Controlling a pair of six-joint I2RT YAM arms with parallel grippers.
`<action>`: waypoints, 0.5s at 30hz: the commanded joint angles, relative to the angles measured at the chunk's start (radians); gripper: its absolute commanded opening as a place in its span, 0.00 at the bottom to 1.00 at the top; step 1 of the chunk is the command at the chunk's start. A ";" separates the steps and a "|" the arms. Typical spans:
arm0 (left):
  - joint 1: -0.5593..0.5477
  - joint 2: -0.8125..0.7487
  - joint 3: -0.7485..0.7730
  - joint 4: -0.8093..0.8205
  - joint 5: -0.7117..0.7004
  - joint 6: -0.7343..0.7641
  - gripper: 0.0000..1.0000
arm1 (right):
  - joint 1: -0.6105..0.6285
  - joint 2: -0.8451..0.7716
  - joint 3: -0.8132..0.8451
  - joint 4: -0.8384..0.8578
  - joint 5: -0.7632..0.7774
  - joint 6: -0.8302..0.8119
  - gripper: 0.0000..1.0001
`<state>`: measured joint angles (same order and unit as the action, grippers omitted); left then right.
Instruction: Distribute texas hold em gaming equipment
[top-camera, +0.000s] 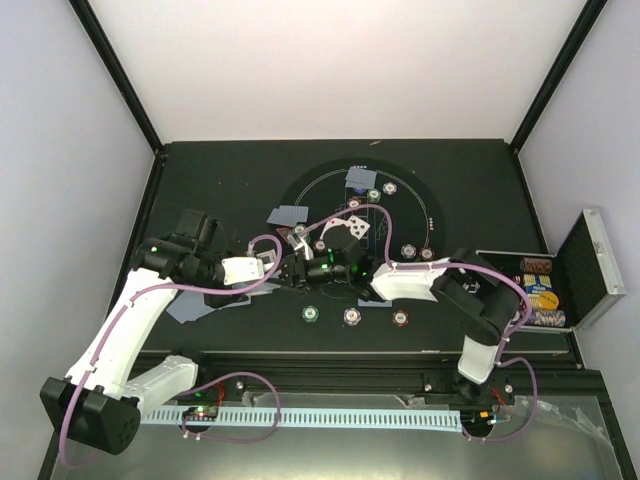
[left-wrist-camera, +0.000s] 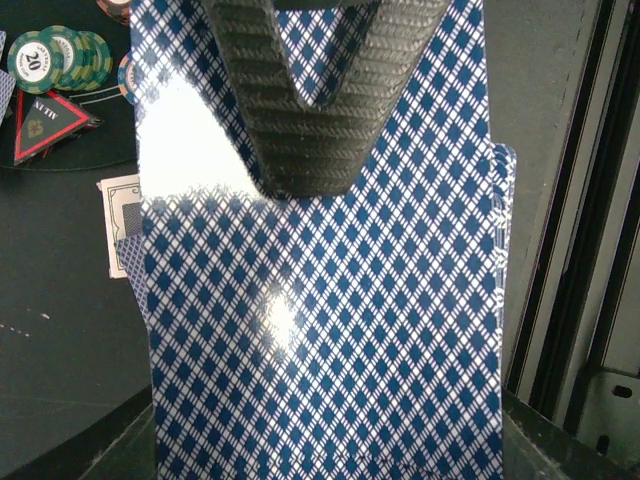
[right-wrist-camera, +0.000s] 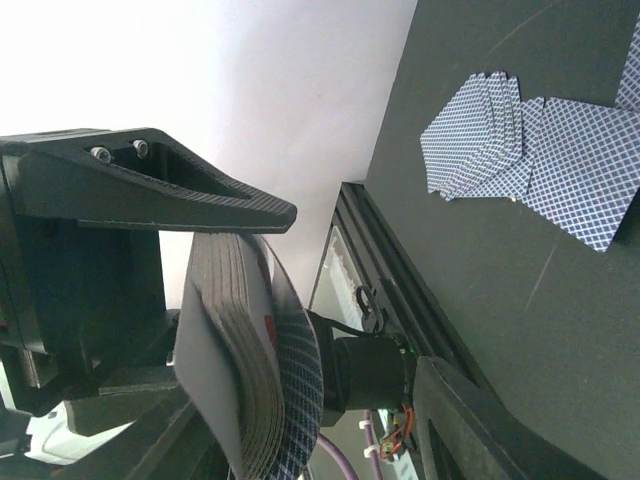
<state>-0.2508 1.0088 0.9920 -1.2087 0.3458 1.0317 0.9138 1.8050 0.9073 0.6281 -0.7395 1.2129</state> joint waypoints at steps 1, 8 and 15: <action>0.003 -0.012 0.042 0.012 0.046 -0.005 0.02 | -0.017 -0.034 -0.028 -0.189 0.057 -0.065 0.46; 0.002 -0.016 0.022 0.024 0.030 -0.002 0.02 | -0.047 -0.154 -0.025 -0.269 0.072 -0.107 0.04; 0.002 -0.014 0.019 0.028 0.026 -0.002 0.02 | -0.133 -0.257 -0.032 -0.454 0.061 -0.220 0.01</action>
<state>-0.2508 1.0080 0.9920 -1.2037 0.3443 1.0313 0.8299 1.6020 0.8906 0.3283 -0.6907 1.0798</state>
